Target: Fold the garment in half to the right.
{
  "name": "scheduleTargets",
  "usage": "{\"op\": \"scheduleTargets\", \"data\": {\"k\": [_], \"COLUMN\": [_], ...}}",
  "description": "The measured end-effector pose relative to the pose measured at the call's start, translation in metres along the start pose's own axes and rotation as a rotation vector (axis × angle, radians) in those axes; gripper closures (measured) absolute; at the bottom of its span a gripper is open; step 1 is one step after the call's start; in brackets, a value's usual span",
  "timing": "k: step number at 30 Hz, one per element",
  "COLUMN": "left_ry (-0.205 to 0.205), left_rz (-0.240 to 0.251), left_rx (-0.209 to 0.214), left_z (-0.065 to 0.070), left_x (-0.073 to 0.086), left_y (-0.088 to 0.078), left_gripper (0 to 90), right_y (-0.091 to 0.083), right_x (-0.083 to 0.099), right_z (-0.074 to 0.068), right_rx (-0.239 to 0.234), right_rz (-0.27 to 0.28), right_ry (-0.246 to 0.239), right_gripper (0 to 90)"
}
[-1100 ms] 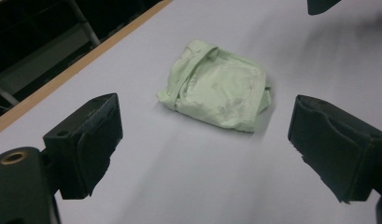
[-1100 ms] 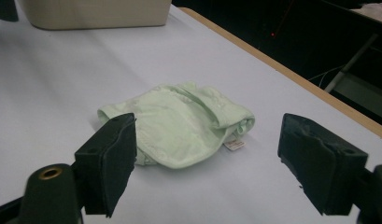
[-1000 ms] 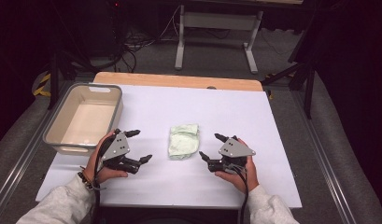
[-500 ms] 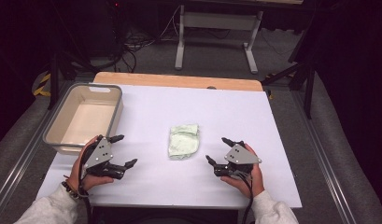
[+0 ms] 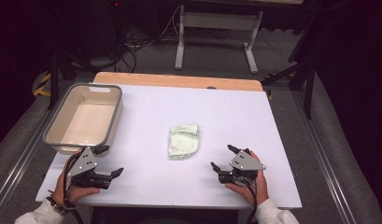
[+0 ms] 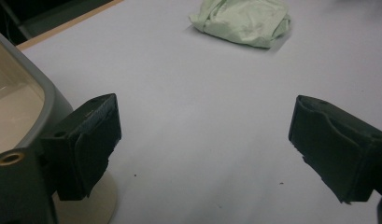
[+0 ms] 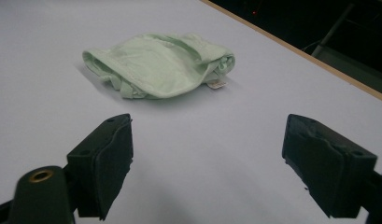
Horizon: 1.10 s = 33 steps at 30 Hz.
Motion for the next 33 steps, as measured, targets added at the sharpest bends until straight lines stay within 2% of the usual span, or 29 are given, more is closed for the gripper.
{"op": "scheduleTargets", "data": {"k": [4, 10, 12, 15, 19, 25, 33], "left_ry": [-0.022, -0.006, -0.012, -0.019, 0.0, 0.016, 0.012], "left_rz": [0.01, -0.004, -0.007, -0.002, 0.003, 0.01, 0.018], "left_rx": [-0.006, 0.014, 0.018, 0.025, 0.017, 0.029, 0.036], "left_z": [0.0, 0.008, 0.008, 0.01, 0.009, 0.013, 0.013], "left_x": [-0.002, -0.005, -0.005, -0.006, -0.013, -0.017, -0.02], "left_y": [0.001, 0.008, 0.01, 0.011, 0.014, 0.016, 0.021], "left_gripper": [10.7, 10.7, 10.6, 10.4, 9.6, 9.1, 9.1], "right_y": [0.001, -0.001, -0.001, -0.002, -0.001, -0.002, 0.0], "right_x": [0.001, 0.001, 0.001, 0.0, 0.001, 0.0, 0.001], "right_z": [-0.001, -0.002, -0.002, 0.0, 0.003, 0.006, 0.006], "right_rx": [-0.005, -0.009, -0.018, -0.007, 0.003, 0.018, 0.016], "right_rz": [0.0, 0.01, 0.017, 0.026, 0.032, 0.036, 0.029], "right_ry": [0.007, 0.013, 0.032, 0.04, 0.048, 0.051, 0.059], "right_gripper": [16.7, 16.4, 16.3, 16.2, 16.1, 16.2, 16.2]}}
Point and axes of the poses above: each handheld gripper's, and its own axes: y roughly forward along the jaws, x roughly out of its underside, z roughly to its right, the point moved 9 cm from there along y, roughly forward along the jaws, and after that the axes turned 7 degrees about z, right-handed, at the moved point
